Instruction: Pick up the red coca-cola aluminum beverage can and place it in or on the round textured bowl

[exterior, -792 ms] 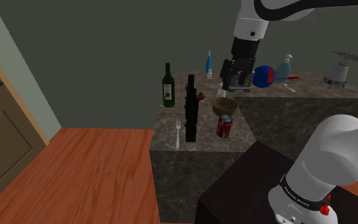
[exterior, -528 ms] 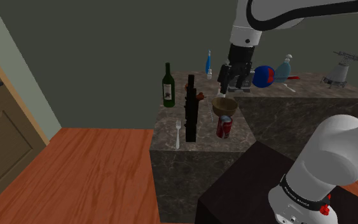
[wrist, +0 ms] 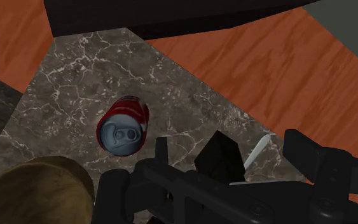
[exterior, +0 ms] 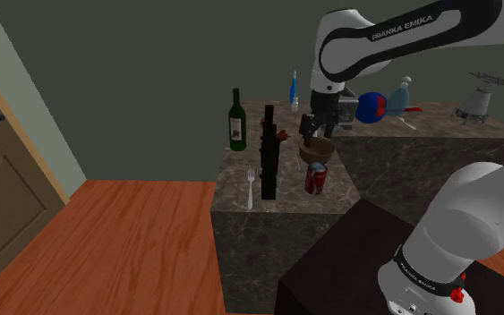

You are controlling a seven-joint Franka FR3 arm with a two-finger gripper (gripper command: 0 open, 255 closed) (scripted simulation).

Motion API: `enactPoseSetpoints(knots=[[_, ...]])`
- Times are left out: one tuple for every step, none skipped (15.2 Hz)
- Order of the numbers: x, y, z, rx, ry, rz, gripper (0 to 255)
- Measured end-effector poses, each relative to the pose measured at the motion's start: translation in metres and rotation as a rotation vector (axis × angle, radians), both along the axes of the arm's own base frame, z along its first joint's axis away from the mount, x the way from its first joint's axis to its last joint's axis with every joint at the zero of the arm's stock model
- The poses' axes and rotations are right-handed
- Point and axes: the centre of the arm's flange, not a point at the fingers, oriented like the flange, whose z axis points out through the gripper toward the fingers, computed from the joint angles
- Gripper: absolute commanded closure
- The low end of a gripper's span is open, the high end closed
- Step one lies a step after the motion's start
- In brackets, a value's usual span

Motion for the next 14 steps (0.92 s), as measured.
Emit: enactPoseSetpoints(knots=[[0.007, -0.007, -0.011, -0.006, 0.007, -0.003, 0], [0.012, -0.013, -0.02, -0.012, 0.013, -0.005, 0], [0.02, -0.018, -0.034, -0.018, 0.02, -0.007, 0], [0.023, -0.023, -0.043, -0.024, 0.027, -0.009, 0], [0.03, -0.029, -0.051, -0.03, 0.033, -0.011, 0], [0.035, -0.036, -0.064, -0.036, 0.041, -0.013, 0], [0.04, -0.042, -0.074, -0.042, 0.047, -0.016, 0], [0.044, -0.046, -0.084, -0.048, 0.053, -0.018, 0], [0.053, -0.055, -0.093, -0.055, 0.059, -0.02, 0], [0.056, -0.062, -0.107, -0.061, 0.067, -0.022, 0], [0.061, -0.071, -0.118, -0.067, 0.074, -0.025, 0], [0.067, -0.077, -0.127, -0.073, 0.08, -0.027, 0], [0.071, -0.081, -0.136, -0.079, 0.087, -0.029, 0], [0.078, -0.086, -0.148, -0.085, 0.094, -0.031, 0]])
